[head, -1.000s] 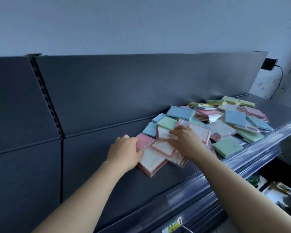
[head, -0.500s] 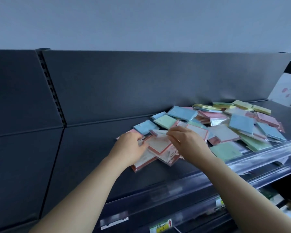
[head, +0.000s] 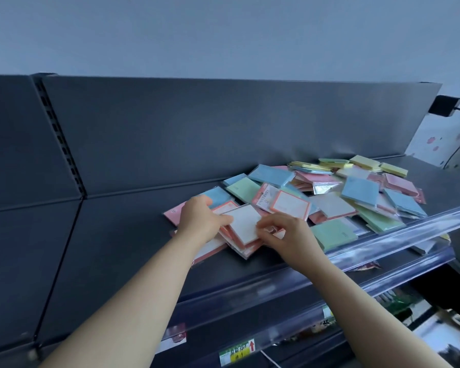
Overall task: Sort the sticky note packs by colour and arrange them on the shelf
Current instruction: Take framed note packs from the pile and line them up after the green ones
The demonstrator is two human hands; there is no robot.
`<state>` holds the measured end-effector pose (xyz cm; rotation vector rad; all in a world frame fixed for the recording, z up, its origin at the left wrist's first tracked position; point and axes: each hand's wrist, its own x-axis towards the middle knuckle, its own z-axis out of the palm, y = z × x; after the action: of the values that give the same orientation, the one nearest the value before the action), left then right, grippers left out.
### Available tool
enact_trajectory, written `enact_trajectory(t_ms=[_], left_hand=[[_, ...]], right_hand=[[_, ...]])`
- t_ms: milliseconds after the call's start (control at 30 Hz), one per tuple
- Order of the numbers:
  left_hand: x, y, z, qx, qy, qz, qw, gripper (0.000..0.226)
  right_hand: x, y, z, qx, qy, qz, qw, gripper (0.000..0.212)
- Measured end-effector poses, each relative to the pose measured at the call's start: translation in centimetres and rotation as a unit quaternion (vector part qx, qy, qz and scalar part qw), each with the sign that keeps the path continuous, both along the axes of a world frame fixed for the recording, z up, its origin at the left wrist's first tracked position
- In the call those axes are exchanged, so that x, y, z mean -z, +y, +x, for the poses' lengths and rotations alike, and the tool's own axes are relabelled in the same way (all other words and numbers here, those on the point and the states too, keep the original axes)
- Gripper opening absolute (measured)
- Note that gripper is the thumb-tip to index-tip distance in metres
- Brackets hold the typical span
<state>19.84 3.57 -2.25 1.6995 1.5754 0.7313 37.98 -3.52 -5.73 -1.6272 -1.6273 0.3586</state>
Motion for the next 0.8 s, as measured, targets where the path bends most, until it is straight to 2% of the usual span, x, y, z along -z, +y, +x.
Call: enact_trajectory(t_ms=[33, 133, 200, 333, 400, 567, 733, 800], left_hand=[[0.1, 0.0, -0.1, -0.004, -0.013, -0.017, 1.0, 0.057], [0.3, 0.0, -0.8, 0.035, -0.028, -0.075, 0.996, 0.043], [0.1, -0.1, -1.5, 0.041, -0.06, -0.088, 0.993, 0.032], [-0.8, -0.7, -3.5, 0.029, -0.122, -0.074, 0.989, 0.03], [-1.4, -1.2, -4.8, 0.018, -0.153, -0.053, 0.987, 0.031], [-2.1, -2.8, -8.0, -0.023, -0.207, -0.024, 0.978, 0.032], [-2.5, -4.5, -11.7, -0.064, -0.228, 0.002, 0.971, 0.013], [-2.8, -5.0, -13.6, -0.098, -0.233, 0.023, 0.967, 0.023]], right_hand=[[-0.1, -0.1, 0.0, -0.004, 0.004, 0.001, 1.0, 0.008], [-0.2, -0.2, -0.1, -0.01, 0.012, 0.0, 1.0, 0.018], [-0.5, -0.2, -0.2, -0.002, 0.009, -0.017, 1.0, 0.033], [-1.3, 0.3, -1.4, 0.037, 0.028, -0.057, 0.997, 0.074], [-1.8, 0.5, -2.5, 0.042, 0.087, -0.083, 0.992, 0.082], [-2.8, 1.9, -6.1, -0.039, 0.251, -0.117, 0.96, 0.049], [-2.9, 3.6, -10.6, -0.076, 0.313, -0.105, 0.941, 0.042], [-3.2, 3.9, -12.5, -0.098, 0.335, -0.109, 0.93, 0.042]])
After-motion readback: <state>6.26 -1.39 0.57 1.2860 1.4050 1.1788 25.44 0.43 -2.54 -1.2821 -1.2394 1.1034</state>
